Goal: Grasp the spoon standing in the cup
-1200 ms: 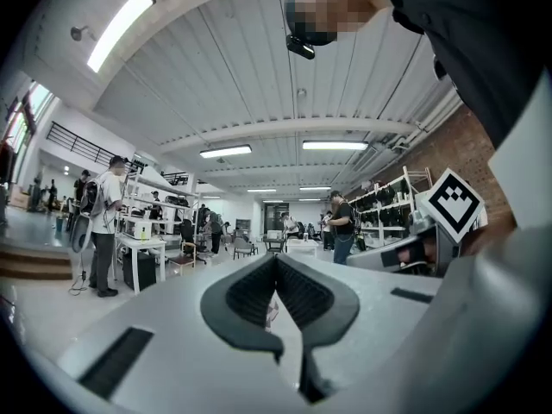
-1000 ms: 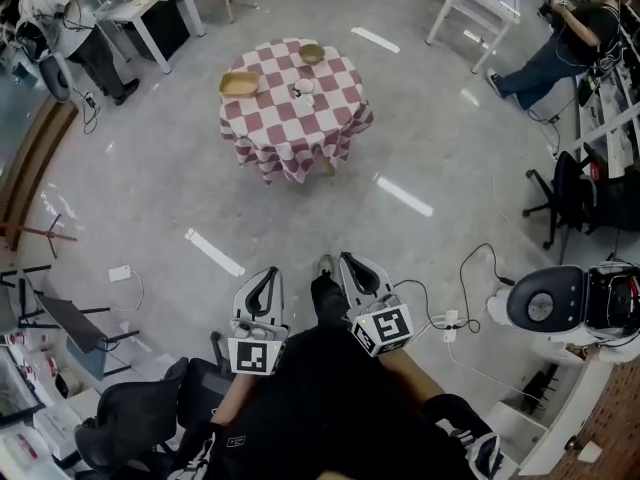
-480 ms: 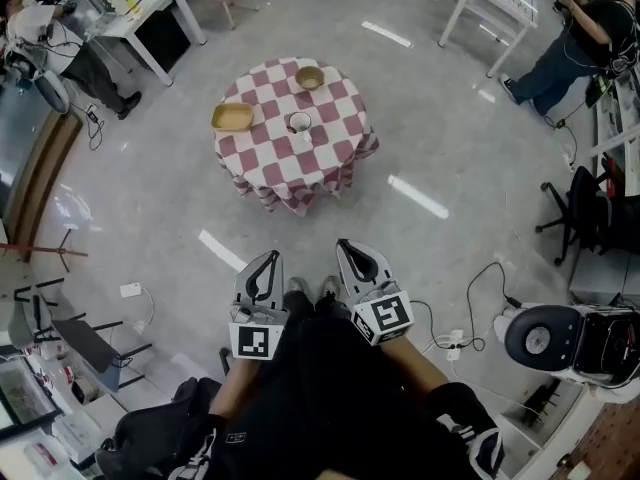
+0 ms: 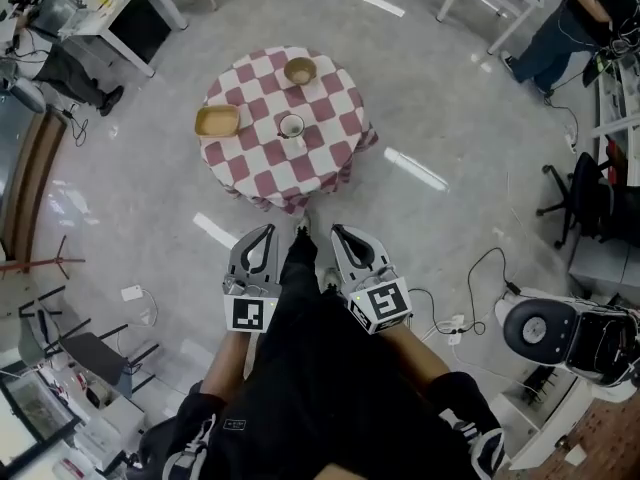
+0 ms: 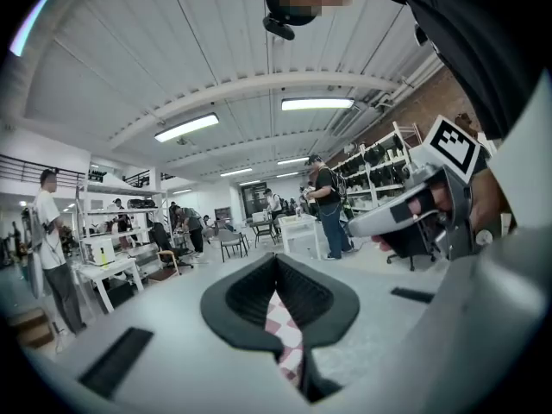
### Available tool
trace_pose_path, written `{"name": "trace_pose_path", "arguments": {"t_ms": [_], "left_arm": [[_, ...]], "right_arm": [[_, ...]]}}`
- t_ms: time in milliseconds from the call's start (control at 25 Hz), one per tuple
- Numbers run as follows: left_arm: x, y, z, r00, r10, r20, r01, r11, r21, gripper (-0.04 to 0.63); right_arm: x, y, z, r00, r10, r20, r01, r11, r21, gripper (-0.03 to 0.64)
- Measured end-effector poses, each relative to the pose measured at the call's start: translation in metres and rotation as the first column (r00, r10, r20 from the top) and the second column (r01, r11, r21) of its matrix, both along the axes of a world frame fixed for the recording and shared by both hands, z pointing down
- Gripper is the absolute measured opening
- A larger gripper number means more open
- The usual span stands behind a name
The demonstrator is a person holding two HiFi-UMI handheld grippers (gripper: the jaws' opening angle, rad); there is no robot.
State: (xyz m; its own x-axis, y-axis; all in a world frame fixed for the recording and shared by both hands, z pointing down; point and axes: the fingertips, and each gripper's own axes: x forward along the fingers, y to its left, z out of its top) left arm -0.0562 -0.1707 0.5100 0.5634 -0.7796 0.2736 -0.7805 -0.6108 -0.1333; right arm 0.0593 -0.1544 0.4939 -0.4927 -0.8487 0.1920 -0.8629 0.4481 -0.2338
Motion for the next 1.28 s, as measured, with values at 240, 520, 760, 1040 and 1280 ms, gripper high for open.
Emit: {"name": "trace_pose_path", "arguments": {"t_ms": [240,520,760,1040,1280], "left_arm": [[0.003,-0.096,0.03,0.996,0.084,0.029,-0.082,0.995,-0.06,0.009],[0.012,-0.178,0.105,0.885,0.328,0.331,-0.32,0.944,-0.08,0.011],[0.021,-0.218,0.173,0.702,0.517,0.49,-0.47,0.853,-0.226,0.12],[0.032,-0.246,0.23,0.463,0.585,0.666,-0.579,0.768,-0.272,0.152],[0.04,-0.251,0.265,0.364,0.601,0.712,-0.601,0.735,-0.314,0.158]], "right_arm": [[-0.007,-0.072,0.015,1.0,0.023,-0.019,-0.024,0.998,-0.061,0.026],[-0.008,-0.145,0.027,0.997,0.071,-0.037,-0.075,0.99,-0.119,0.026],[-0.008,-0.188,0.033,0.994,0.091,-0.06,-0.099,0.984,-0.15,0.026],[-0.004,-0.215,0.044,0.991,0.11,-0.08,-0.123,0.976,-0.182,0.026],[0.0,-0.219,0.047,0.988,0.126,-0.093,-0.142,0.971,-0.193,0.026]]}}
